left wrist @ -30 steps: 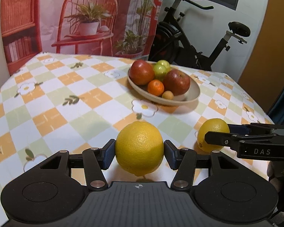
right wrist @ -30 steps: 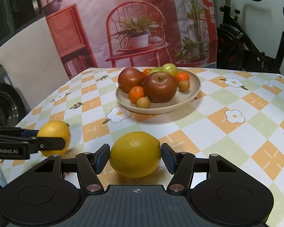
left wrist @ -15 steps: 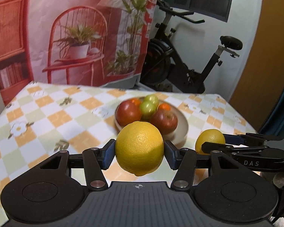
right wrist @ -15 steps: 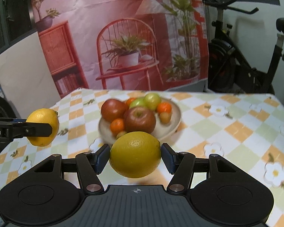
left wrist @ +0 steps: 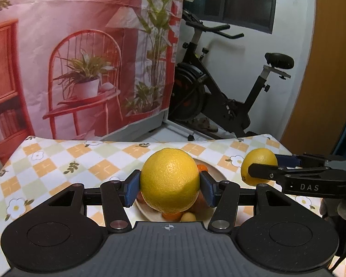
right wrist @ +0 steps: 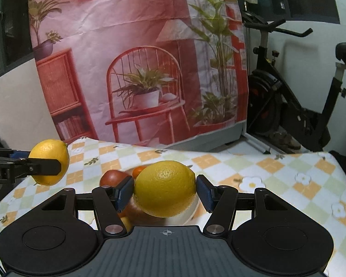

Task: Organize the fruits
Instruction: 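Lift both lemons and carry them over the plate with both tools, then lower the lemon onto the plate with the right tool while the left tool holds its lemon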

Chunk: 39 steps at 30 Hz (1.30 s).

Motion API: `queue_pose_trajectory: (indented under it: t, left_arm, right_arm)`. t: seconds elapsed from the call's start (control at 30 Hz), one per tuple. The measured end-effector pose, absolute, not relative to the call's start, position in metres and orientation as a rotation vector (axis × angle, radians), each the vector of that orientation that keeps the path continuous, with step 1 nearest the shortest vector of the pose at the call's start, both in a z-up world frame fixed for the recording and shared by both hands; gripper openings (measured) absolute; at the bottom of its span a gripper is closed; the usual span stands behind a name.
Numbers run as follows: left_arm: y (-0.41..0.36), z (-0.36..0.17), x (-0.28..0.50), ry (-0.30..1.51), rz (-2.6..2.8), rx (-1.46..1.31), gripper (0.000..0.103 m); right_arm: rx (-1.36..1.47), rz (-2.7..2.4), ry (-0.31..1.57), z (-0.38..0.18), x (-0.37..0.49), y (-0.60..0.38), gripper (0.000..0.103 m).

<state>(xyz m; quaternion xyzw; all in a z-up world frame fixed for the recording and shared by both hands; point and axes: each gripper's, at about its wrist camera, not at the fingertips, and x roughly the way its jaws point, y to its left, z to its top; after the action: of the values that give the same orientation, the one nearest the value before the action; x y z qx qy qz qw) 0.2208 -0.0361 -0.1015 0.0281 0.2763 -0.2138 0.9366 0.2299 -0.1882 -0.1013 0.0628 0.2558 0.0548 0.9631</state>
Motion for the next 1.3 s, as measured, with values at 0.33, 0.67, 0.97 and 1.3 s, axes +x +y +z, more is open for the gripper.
queue_pose_trajectory:
  t: [0.33,0.67,0.97,1.3]
  left_arm:
    - [-0.057,-0.139,0.259,0.680,-0.467,0.108,0.058]
    - [-0.066,-0.155,0.290,0.711,-0.494,0.124,0.058]
    - [-0.062,-0.161,0.301,0.734,-0.518,0.079,0.058]
    - [-0.060,-0.162,0.307,0.755,-0.538,0.025,0.058]
  right_arm:
    - [0.128,0.140,0.576,-0.127,0.280,-0.202,0.056]
    - [0.119,0.199,0.610,-0.154,0.322,-0.202,0.056]
    - [0.137,0.217,0.621,-0.165,0.333,-0.205,0.056]
    - [0.148,0.243,0.598,-0.160,0.330,-0.208,0.050]
